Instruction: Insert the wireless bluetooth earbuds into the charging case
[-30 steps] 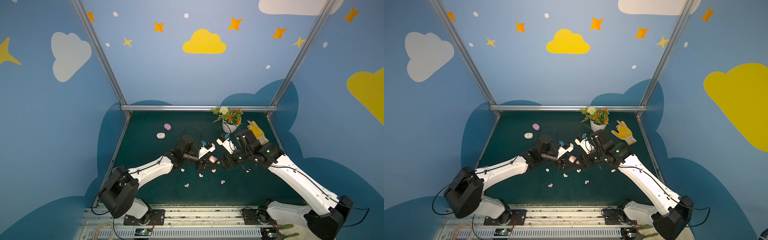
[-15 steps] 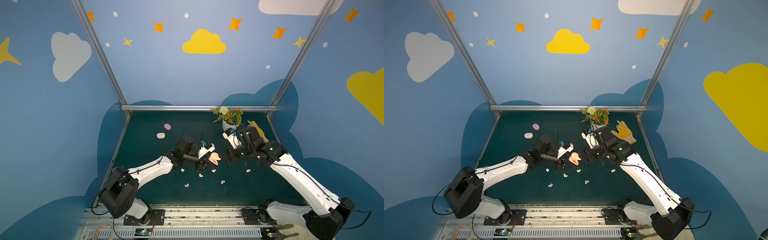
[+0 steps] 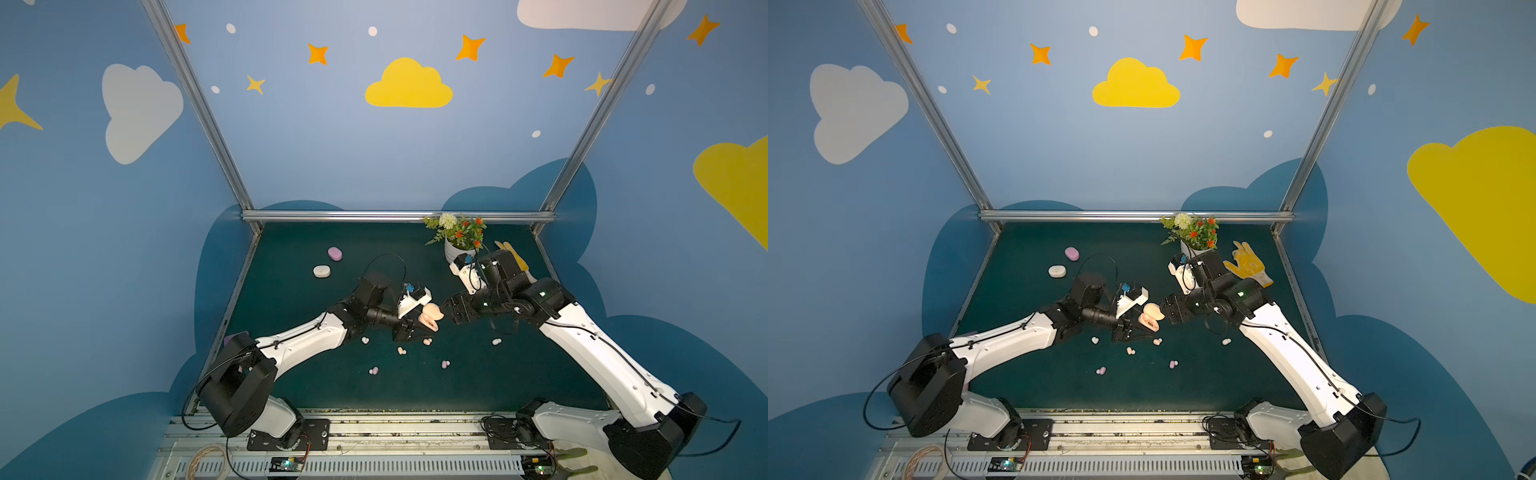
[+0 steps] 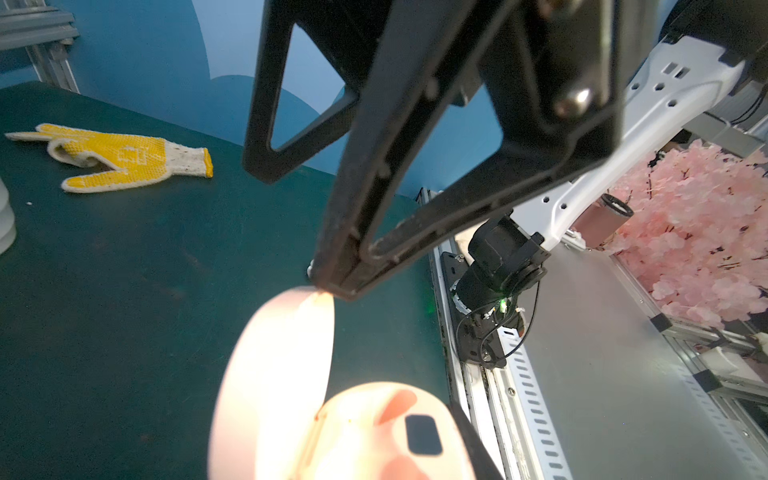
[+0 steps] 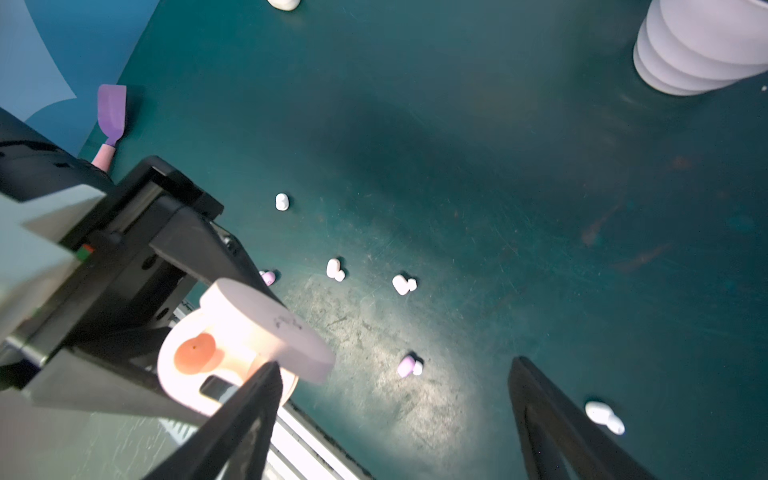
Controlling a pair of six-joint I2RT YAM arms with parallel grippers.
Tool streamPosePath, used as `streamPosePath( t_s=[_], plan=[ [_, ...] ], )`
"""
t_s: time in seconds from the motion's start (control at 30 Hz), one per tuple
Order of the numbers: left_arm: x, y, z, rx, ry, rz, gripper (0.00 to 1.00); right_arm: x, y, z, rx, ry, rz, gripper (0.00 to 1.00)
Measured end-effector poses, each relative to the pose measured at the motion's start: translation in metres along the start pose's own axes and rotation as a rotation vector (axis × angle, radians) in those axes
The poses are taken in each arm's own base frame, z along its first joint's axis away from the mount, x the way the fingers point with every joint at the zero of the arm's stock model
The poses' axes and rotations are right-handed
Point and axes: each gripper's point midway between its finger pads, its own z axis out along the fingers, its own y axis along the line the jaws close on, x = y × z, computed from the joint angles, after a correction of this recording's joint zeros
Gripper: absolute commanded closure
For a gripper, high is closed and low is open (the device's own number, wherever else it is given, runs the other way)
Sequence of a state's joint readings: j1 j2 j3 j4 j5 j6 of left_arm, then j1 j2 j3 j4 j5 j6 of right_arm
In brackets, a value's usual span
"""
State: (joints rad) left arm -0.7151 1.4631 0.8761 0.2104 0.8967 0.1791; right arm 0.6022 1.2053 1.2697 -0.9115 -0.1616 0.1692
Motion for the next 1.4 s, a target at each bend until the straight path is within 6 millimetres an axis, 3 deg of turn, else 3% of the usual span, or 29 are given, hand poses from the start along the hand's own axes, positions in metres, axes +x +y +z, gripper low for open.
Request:
streamPosePath(
  t_s=[0.23, 0.37, 0.6, 0.8, 1.0, 1.2, 1.4],
  plan=[
    [-0.003, 0.012, -0.015, -0.082, -0.030, 0.011, 0.96, 0.013, -0.008, -0.005, -0.005, 0.040, 0.129, 0.14],
    [-0.003, 0.022, -0.032, -0.154, -0.048, -0.006, 0.96, 0.034, -0.007, 0.007, -0.028, 0.094, 0.198, 0.14],
    [-0.008, 0.040, -0.067, -0.301, -0.092, -0.016, 0.96, 0.067, -0.007, 0.058, -0.036, 0.220, 0.292, 0.16],
    [-0.003, 0.052, -0.094, -0.411, -0.114, -0.019, 0.96, 0.079, -0.002, 0.116, -0.039, 0.322, 0.315, 0.23],
    [0.000, 0.063, -0.105, -0.461, -0.116, -0.034, 0.96, 0.088, -0.007, 0.166, -0.037, 0.385, 0.334, 0.27],
    [0.000, 0.068, -0.111, -0.481, -0.119, -0.041, 0.96, 0.079, -0.008, 0.197, -0.041, 0.402, 0.321, 0.29],
    [0.001, 0.068, -0.111, -0.482, -0.120, -0.048, 0.96, 0.076, -0.005, 0.203, -0.052, 0.410, 0.302, 0.30]
  ],
)
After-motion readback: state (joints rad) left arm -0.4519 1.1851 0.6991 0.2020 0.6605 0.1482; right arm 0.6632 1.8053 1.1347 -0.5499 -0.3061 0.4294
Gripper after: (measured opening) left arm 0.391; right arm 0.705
